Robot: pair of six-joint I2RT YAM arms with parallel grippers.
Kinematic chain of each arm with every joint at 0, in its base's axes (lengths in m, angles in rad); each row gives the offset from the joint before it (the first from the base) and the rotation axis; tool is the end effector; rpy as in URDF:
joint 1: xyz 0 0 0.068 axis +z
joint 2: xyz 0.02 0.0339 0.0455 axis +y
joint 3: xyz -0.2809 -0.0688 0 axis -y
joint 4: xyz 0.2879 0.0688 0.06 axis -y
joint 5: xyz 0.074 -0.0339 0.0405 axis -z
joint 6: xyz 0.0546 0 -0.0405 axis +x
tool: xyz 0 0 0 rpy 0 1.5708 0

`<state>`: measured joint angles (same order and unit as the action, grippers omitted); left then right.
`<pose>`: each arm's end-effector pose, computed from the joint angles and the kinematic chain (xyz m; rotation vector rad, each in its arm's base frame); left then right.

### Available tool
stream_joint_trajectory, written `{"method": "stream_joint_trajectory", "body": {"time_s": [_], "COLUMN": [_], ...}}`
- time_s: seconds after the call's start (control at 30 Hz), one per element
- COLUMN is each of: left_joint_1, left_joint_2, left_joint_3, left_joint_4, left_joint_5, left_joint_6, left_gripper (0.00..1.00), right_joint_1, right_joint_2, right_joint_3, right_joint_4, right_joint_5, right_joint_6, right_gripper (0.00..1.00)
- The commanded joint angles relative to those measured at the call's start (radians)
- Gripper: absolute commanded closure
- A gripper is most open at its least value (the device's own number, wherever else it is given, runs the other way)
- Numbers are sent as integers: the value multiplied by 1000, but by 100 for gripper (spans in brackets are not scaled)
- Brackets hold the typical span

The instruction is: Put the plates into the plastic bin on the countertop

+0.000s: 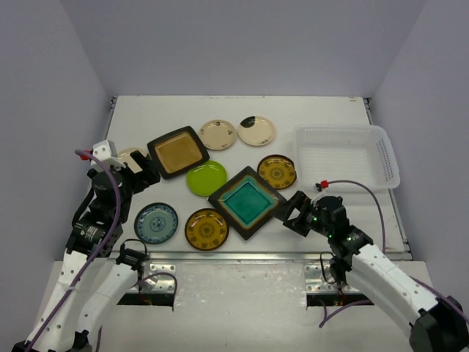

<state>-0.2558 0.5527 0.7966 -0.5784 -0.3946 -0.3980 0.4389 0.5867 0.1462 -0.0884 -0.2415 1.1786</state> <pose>0.1633 -0.0210 0.3479 -0.3960 1.8372 -0.0726 0.1590 0.0890 0.1364 0.6897 2.2270 1.1603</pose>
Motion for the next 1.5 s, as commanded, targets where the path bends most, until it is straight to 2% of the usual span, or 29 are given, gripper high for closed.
{"method": "stream_joint_trajectory", "body": {"time_s": [0.0,0.2,0.37,0.47,0.63,0.8,0.93,1.03,1.13,1.3,1.47], "left_joint_1": [-10,-10,-10,-10,-10,-10,-10,-10,-10,-10,-10], "left_joint_2": [-10,-16,-17,-24,-29,-27,-29,-28,-25,-28,-17], "left_joint_3": [-5,-7,-7,-8,-8,-7,-9,-10,-8,-8,-10], "left_joint_4": [49,51,51,50,50,52,52,54,52,53,55], "left_joint_5": [14,17,19,15,11,14,16,17,16,17,24], "left_joint_6": [1,2,4,2,2,4,4,4,4,4,5], "left_gripper": [0,0,0,0,0,0,0,0,0,0,0], "right_joint_1": [148,277,325,349,379,397,403,418,433,464,504], "right_joint_2": [89,237,383,436,558,684,764,804,815,759,544], "right_joint_3": [-41,-104,-125,-124,-126,-133,-134,-130,-123,-125,-86], "right_joint_4": [262,336,465,487,534,643,726,761,766,742,556], "right_joint_5": [178,381,449,497,568,577,576,586,601,643,669], "right_joint_6": [156,338,432,483,576,626,646,644,645,645,603], "right_gripper": [1,2,9,13,31,56,63,78,100,100,100]}}
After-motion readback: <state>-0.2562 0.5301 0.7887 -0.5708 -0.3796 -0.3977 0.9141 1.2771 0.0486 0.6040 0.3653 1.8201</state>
